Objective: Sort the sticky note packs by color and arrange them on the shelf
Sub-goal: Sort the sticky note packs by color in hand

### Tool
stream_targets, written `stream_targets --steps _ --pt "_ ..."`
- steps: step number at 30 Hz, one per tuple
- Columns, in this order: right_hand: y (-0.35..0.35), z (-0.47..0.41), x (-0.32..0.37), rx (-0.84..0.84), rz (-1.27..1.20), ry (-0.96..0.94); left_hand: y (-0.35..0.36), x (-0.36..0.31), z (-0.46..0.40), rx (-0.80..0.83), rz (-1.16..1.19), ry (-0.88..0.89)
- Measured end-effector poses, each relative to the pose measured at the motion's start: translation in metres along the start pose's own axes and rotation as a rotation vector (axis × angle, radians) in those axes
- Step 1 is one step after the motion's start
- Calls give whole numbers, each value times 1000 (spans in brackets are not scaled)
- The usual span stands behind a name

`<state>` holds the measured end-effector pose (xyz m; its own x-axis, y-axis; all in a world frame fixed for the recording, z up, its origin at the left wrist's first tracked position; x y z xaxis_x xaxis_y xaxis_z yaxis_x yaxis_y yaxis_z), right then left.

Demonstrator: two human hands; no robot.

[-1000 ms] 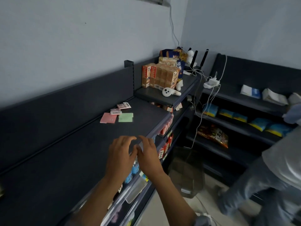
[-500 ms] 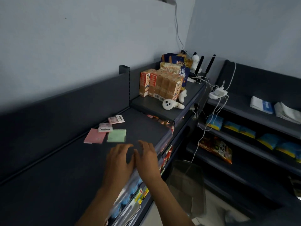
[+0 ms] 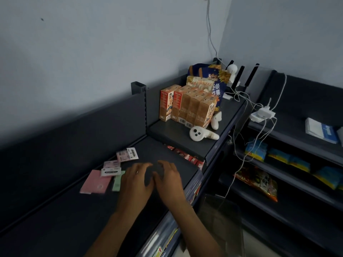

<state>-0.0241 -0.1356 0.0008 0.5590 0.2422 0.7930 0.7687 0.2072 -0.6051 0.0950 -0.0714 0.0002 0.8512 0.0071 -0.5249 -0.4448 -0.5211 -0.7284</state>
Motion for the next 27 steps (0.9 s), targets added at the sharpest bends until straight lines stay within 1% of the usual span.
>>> stream_targets --steps 6,8,11,14,16,21,24,27 --pt "34 -33 17 115 -9 -81 -5 34 -15 -20 -13 -82" --pt "54 -46 25 194 -19 -128 -10 50 -16 -43 -18 -165" --pt "73 -60 37 228 -32 -174 -18 66 -19 -42 -56 -219" --pt "97 -77 48 310 -64 -243 -29 78 -22 -102 -75 -313" --pt "111 -88 52 350 -49 -296 -35 78 -26 -145 -75 -344" --pt "136 -118 40 396 115 -377 -34 75 -33 -192 -141 -374" --pt "136 -124 42 382 148 -414 -35 74 -34 -221 -177 -407" --pt "131 -128 43 335 206 -482 -37 74 -40 -250 -225 -398"
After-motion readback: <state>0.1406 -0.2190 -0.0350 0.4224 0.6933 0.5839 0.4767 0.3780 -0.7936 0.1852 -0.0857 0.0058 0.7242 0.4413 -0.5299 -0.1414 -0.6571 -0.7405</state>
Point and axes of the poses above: each hand's wrist, its own z-axis away from the middle knuckle, its own y-axis out of the palm, x = y × z, the point moved 8 cm from there along -z, towards the middle knuckle, and after that the axes turned 7 degrees about y, right-handed, at the moved point
